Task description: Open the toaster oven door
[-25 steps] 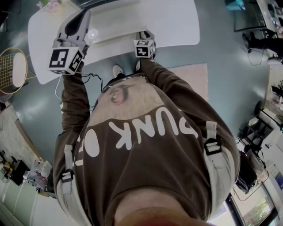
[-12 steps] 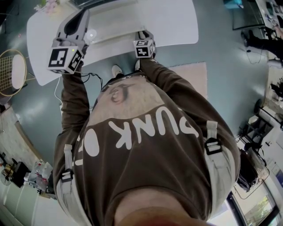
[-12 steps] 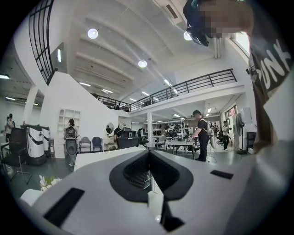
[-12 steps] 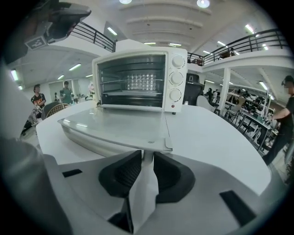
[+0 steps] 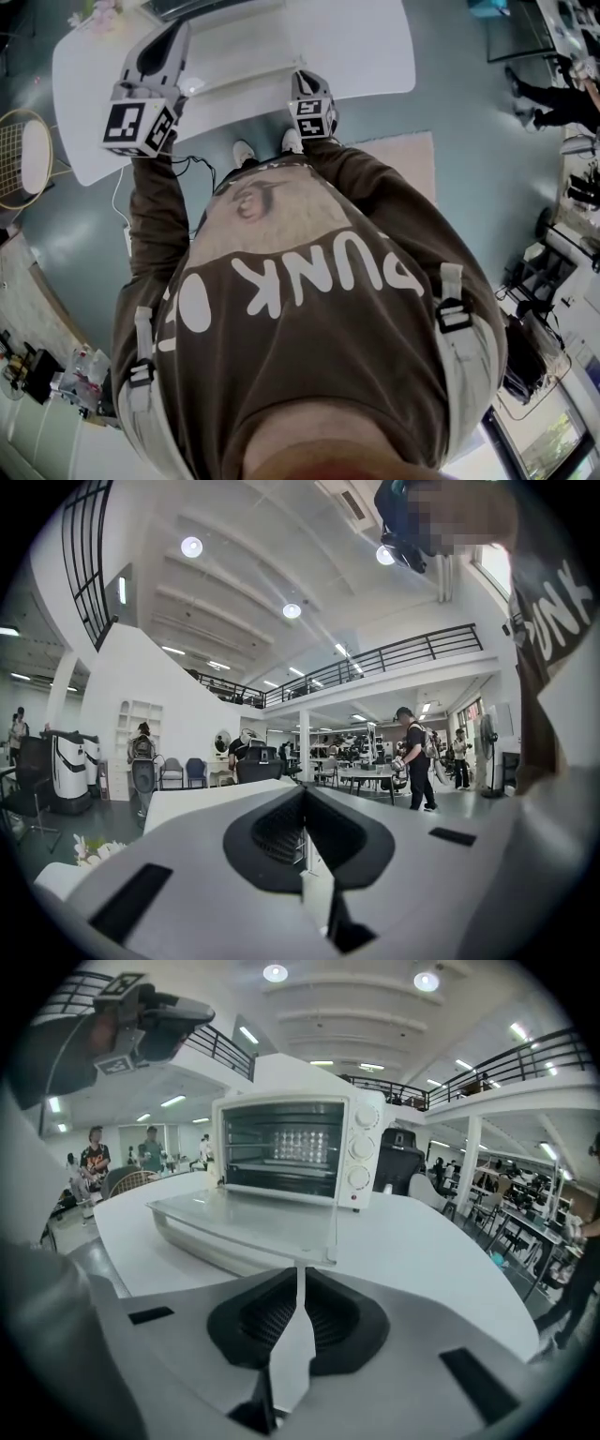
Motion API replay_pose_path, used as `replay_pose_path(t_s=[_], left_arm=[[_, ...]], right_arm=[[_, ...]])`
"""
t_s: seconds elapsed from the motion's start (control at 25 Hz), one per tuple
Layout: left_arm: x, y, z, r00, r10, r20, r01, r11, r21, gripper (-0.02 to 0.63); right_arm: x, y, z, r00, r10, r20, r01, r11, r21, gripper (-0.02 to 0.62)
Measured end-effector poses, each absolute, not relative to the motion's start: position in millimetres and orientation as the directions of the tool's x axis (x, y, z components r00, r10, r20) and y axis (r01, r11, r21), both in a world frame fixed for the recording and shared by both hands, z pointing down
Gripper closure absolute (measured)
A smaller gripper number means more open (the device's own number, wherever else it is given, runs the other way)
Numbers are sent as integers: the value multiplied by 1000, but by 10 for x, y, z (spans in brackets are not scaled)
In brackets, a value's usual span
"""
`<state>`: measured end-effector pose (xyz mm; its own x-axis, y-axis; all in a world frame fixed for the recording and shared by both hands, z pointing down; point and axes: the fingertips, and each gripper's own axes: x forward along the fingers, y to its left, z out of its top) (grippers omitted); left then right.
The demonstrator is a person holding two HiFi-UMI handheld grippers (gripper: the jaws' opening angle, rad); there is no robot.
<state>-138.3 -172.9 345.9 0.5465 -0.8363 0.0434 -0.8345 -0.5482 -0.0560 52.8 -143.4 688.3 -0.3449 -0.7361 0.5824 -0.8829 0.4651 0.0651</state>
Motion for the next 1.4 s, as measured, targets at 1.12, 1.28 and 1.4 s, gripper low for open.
replay_pose_path(t_s=[1.12,1.28,1.4], left_arm=[[-1432,-1559,3146,542,-840,-10,-838,-539,-87,601],[-1465,-1578,3150,538,-843,-10,-840,-536,-87,603],[-1470,-1602,3130,537,-844,-13,-841,-534,-89,601]], right_arm=[[-611,-1877,3350,-803,-591,75,-579,804,138,569],[-654,-1887,3318,-809,-583,72,-570,809,144,577],[-663,-1896,3299,-814,-577,67,-564,813,144,581]])
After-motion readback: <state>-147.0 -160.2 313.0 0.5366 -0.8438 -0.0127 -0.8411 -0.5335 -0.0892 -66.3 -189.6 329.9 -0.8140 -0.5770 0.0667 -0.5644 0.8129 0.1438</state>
